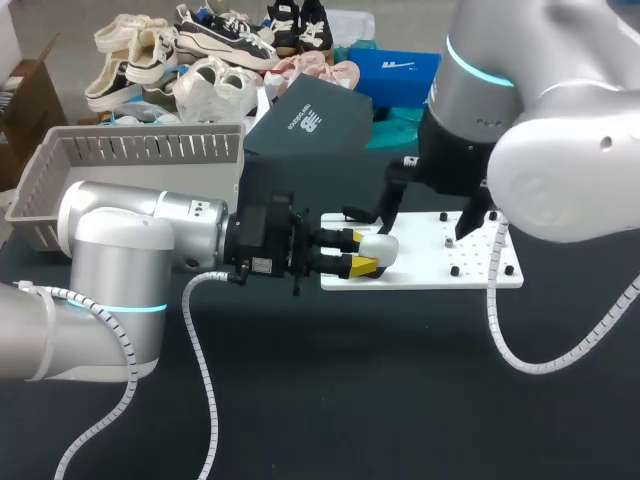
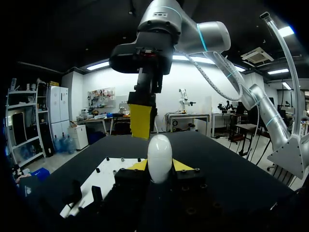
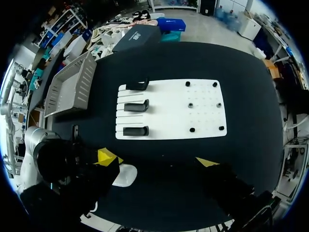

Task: Pick up each earbud case from the left stands, insert the matching earbuds, close the lid, and place the case in the box.

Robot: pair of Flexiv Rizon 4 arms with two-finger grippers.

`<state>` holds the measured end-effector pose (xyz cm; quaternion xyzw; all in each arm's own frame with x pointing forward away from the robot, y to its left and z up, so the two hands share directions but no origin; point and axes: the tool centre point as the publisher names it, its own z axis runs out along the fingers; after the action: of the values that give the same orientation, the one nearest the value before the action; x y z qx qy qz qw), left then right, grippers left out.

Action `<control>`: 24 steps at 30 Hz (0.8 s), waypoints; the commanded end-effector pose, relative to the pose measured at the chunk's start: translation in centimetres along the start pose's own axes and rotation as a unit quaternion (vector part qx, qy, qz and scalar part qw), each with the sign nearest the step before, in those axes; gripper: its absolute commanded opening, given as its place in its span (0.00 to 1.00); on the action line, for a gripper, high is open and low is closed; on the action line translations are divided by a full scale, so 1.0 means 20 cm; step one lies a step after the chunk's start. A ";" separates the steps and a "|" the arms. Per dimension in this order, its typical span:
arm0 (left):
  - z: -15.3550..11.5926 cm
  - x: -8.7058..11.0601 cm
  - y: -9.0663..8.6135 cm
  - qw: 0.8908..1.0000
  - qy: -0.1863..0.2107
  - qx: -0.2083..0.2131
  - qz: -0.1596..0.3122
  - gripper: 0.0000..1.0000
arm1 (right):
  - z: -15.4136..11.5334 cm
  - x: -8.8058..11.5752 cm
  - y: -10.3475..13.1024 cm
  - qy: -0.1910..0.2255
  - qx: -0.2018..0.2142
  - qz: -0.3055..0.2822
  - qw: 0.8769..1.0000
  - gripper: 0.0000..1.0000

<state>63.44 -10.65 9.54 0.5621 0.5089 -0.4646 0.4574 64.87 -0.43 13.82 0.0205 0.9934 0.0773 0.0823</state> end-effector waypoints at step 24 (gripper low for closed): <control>-0.29 -0.21 0.02 0.976 0.027 -0.211 -0.037 0.00 | -0.30 0.09 -0.44 -0.108 -0.065 -0.119 0.985 1.00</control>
<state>65.44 -6.26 13.65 0.5004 0.5842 -0.4156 0.4854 62.23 -9.56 18.04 -0.0970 0.9734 0.1207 0.1692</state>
